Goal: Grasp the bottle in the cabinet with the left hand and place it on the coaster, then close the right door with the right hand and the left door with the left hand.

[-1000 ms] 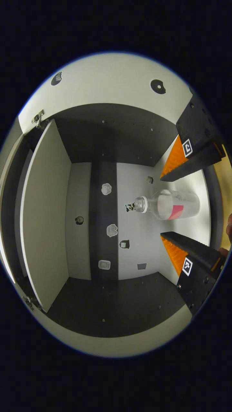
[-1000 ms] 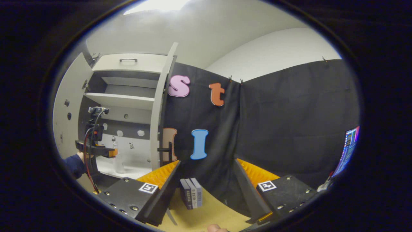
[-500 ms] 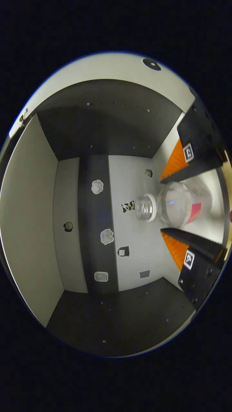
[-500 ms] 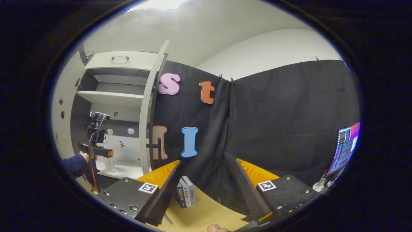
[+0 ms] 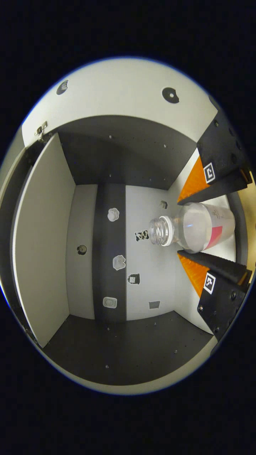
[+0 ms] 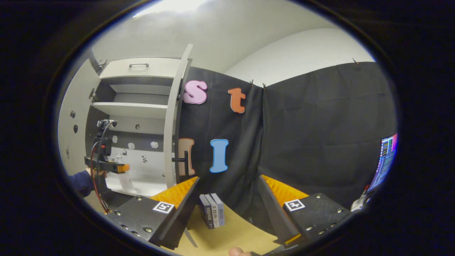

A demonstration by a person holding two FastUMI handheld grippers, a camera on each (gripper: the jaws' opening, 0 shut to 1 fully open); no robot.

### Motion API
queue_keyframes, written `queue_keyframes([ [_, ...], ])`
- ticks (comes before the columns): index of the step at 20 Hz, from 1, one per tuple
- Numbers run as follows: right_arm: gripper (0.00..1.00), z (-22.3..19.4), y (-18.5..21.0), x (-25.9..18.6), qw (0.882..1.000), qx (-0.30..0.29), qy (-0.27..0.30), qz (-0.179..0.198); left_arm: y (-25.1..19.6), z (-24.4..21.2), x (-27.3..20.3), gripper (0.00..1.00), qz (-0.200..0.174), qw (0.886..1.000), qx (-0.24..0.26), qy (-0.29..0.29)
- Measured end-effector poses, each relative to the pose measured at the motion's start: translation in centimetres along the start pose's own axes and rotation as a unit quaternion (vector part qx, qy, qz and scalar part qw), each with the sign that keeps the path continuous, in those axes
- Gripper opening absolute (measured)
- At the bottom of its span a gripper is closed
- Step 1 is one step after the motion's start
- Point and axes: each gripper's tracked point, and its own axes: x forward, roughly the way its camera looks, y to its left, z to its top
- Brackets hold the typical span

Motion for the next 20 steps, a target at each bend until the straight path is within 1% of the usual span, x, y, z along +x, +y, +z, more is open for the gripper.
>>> queue_keyframes([
  [1, 0.94, 0.1, 0.0, 0.0, 1.000, -0.001, -0.001, 0.005, -0.3, -0.2, -1.2, 0.76, -0.006, 1.000, -0.002, 0.000],
  [2, 0.97, 0.2, 0.0, -0.2, 1.000, -0.001, -0.002, 0.011, -0.5, -0.5, -2.3, 0.76, -0.010, 1.000, -0.003, 0.000],
  [5, 0.97, 0.4, 0.1, -0.2, 1.000, -0.001, -0.006, 0.027, -1.1, -2.1, -5.9, 0.76, -0.016, 1.000, -0.003, 0.004],
  [6, 0.94, 0.5, 0.2, -0.4, 0.999, -0.001, -0.006, 0.031, -1.3, -3.0, -7.0, 0.76, -0.019, 1.000, -0.005, 0.006],
  [7, 0.94, 0.5, 0.2, -0.4, 0.999, -0.002, -0.007, 0.036, -1.5, -3.9, -8.1, 0.76, -0.021, 1.000, -0.006, 0.010],
  [8, 0.97, 0.6, 0.2, -0.5, 0.999, -0.002, -0.009, 0.039, -1.6, -5.1, -9.1, 0.76, -0.021, 1.000, -0.008, 0.015],
  [9, 0.97, 0.6, 0.2, -0.4, 0.999, -0.003, -0.010, 0.043, -1.7, -6.6, -9.9, 0.76, -0.022, 0.999, -0.009, 0.024],
  [10, 0.94, 0.7, 0.4, -0.4, 0.999, -0.004, -0.011, 0.047, -1.8, -8.0, -10.7, 0.76, -0.021, 0.999, -0.012, 0.033],
  [14, 0.94, 1.3, 0.2, -0.6, 0.998, 0.002, -0.018, 0.058, -1.9, -14.3, -13.2, 0.76, -0.009, 0.997, -0.036, 0.072],
  [15, 0.94, 1.3, 0.2, -0.6, 0.998, 0.002, -0.019, 0.059, -2.0, -15.7, -13.8, 0.78, -0.010, 0.996, -0.041, 0.076],
  [18, 0.94, 1.7, -0.5, -0.7, 0.998, -0.004, -0.025, 0.056, -2.5, -19.1, -15.2, 0.76, -0.015, 0.995, -0.054, 0.079],
  [19, 0.97, 1.8, -0.7, -0.7, 0.998, -0.007, -0.027, 0.054, -2.6, -20.4, -15.6, 0.77, -0.013, 0.995, -0.054, 0.081],
  [20, 0.97, 2.0, -0.9, -0.7, 0.998, -0.009, -0.029, 0.050, -2.5, -21.5, -16.0, 0.77, -0.008, 0.995, -0.051, 0.085],
])
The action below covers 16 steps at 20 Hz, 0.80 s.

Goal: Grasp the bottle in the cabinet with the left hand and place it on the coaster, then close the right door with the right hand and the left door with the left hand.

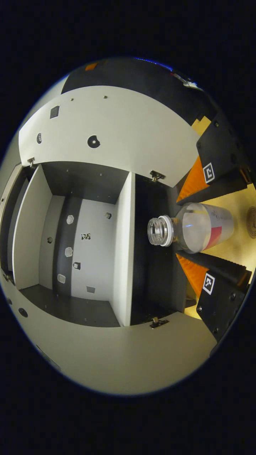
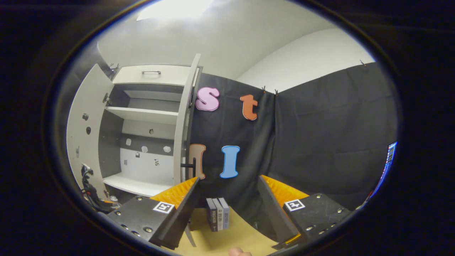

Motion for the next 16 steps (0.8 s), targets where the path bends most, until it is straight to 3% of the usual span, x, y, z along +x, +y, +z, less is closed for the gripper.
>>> queue_keyframes([
  [1, 0.94, 0.0, -0.2, 0.0, 1.000, -0.002, -0.001, -0.002, 0.3, -1.3, -0.2, 0.76, 0.007, 1.000, 0.003, 0.005],
  [7, 0.97, 0.1, -0.3, 0.4, 1.000, -0.007, -0.004, -0.005, 0.6, -7.5, -1.4, 0.77, 0.021, 1.000, 0.014, 0.018],
  [8, 0.94, 0.2, -0.1, 0.5, 1.000, -0.007, -0.005, -0.005, 0.6, -8.5, -1.6, 0.77, 0.020, 0.999, 0.013, 0.026],
  [16, 0.97, -0.1, 0.4, 1.1, 1.000, -0.019, -0.010, -0.001, 0.6, -15.7, -3.1, 0.77, 0.034, 0.994, -0.016, 0.100],
])
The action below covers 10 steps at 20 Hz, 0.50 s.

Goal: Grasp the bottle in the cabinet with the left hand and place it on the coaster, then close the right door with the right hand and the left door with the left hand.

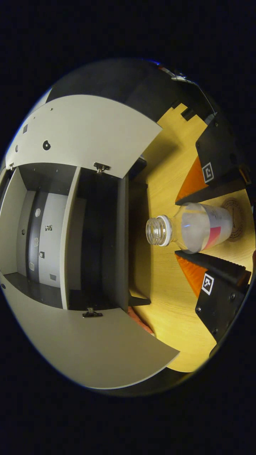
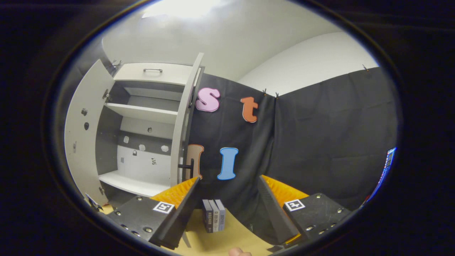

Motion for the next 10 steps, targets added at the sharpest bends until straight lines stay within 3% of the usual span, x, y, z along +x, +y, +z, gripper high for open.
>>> queue_keyframes([
  [9, 0.97, -0.87, -0.24, 0.67, 1.000, 0.001, 0.003, -0.001, -0.68, -0.86, -0.29, 0.78, 0.010, 1.000, 0.012, -0.008],
  [10, 0.94, -0.95, -0.26, 0.75, 1.000, 0.002, 0.004, 0.000, -0.85, -0.86, -0.48, 0.78, 0.009, 1.000, 0.017, -0.005],
])
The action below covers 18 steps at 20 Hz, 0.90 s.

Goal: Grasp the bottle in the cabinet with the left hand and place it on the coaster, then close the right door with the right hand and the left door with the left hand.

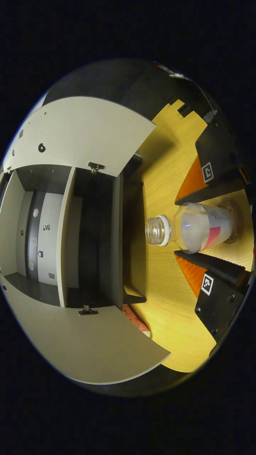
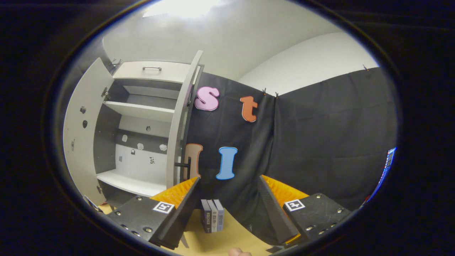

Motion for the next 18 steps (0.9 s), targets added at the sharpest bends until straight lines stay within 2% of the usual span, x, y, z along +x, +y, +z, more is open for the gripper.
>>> queue_keyframes([
  [2, 0.94, -0.2, 0.2, 0.0, 1.000, 0.001, 0.001, 0.002, -0.3, -0.2, -0.5, 0.78, -0.004, 1.000, 0.008, 0.005],
  [3, 0.97, -0.3, 0.3, 0.0, 1.000, 0.002, 0.002, 0.003, -0.5, -0.3, -0.8, 0.78, -0.008, 1.000, 0.008, 0.005],
  [5, 0.97, -0.6, 0.5, 0.0, 1.000, 0.002, 0.005, 0.004, -0.8, -0.3, -1.2, 0.78, -0.013, 1.000, 0.007, 0.004],
  [6, 0.94, -0.7, 0.6, 0.0, 1.000, 0.002, 0.007, 0.005, -0.9, -0.5, -1.4, 0.79, -0.013, 1.000, 0.009, 0.006],
  [8, 0.97, -1.0, 0.8, 0.2, 1.000, 0.004, 0.011, 0.008, -0.9, -0.6, -1.7, 0.79, -0.009, 1.000, 0.015, 0.011],
  [10, 0.94, -1.2, 1.0, 0.2, 1.000, 0.007, 0.013, 0.011, -1.1, -0.7, -2.0, 0.78, -0.009, 1.000, 0.022, 0.016],
  [18, 0.94, -1.4, 2.0, 0.4, 0.999, 0.009, 0.015, 0.028, -1.8, 1.1, -3.7, 0.78, -0.013, 0.999, 0.034, 0.002],
])
